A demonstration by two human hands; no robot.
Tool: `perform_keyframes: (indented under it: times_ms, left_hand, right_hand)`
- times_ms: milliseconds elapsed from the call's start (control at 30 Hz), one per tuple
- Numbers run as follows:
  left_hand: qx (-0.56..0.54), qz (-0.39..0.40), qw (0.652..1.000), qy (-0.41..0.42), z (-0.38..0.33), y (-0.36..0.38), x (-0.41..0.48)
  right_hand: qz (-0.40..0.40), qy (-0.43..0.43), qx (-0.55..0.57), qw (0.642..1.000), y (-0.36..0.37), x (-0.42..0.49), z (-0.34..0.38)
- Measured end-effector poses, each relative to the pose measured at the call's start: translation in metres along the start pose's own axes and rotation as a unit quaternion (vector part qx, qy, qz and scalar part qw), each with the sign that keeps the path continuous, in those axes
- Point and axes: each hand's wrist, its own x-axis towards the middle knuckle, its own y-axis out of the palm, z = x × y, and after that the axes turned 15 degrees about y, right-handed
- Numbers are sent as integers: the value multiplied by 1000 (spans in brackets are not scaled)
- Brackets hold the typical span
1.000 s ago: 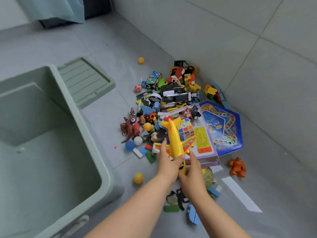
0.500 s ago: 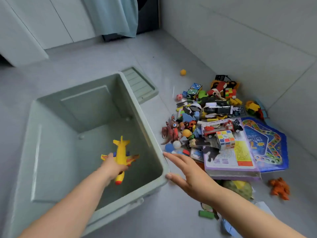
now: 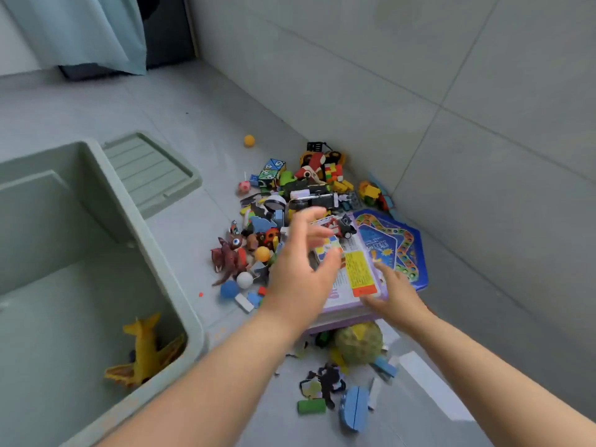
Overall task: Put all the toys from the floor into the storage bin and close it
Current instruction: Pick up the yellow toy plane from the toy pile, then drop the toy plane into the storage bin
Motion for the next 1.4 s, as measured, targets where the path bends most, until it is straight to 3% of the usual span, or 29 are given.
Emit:
perform_keyframes:
  times_ms: [67, 133, 200, 433, 533, 633, 767, 833, 933, 1067, 1167, 1233, 1300, 1333, 1400]
  left_hand:
    - [-66, 83, 980, -167, 40, 46, -3]
    - [-84, 66, 957, -268, 72, 59, -13]
    - [-76, 26, 949, -304, 91, 58, -24]
    - [-72, -46, 945, -314, 99, 45, -16]
    - [-119, -83, 952, -270, 82, 33, -3]
    - [-189, -136, 955, -183, 35, -1, 8]
    - [-147, -208, 964, -80, -31, -90, -14]
    - [-77, -232, 967, -73, -45, -144, -41]
    - [28, -215, 954, -208, -18, -212, -81]
    - [6, -94, 898, -430, 60, -238, -107]
    - [-3, -29, 881, -473, 99, -229, -111]
    - [57, 37, 871, -487, 113, -223, -115]
    - [130, 71, 865, -479, 117, -220, -113]
    - [136, 55, 881, -450, 111, -216, -107]
    - [108, -63, 935, -331, 84, -206, -94]
  right_hand:
    - [-48, -33, -16, 998, 8, 24, 9]
    - [-68, -74, -35, 994, 18, 43, 26]
    - [-63, -107, -36, 992, 30, 58, 46]
    - [-53, -69, 173, 981, 52, 60, 66]
    - [-48, -168, 292, 940, 37, 17, 72]
    - [-10, -308, 328, 893, 19, -40, 96]
    - [103, -456, 255, 846, -1, -111, 136]
    - [145, -492, 195, 836, 1, -134, 149]
    - [126, -552, 59, 822, 23, -149, 155]
    - [109, -575, -92, 806, 69, -147, 148]
    - [44, -602, -114, 789, 91, -139, 144]
    - [32, -609, -103, 785, 95, -135, 143]
    - [29, -617, -84, 782, 95, -132, 141]
    - [32, -616, -72, 784, 93, -130, 138]
    - [40, -607, -53, 792, 88, -127, 132]
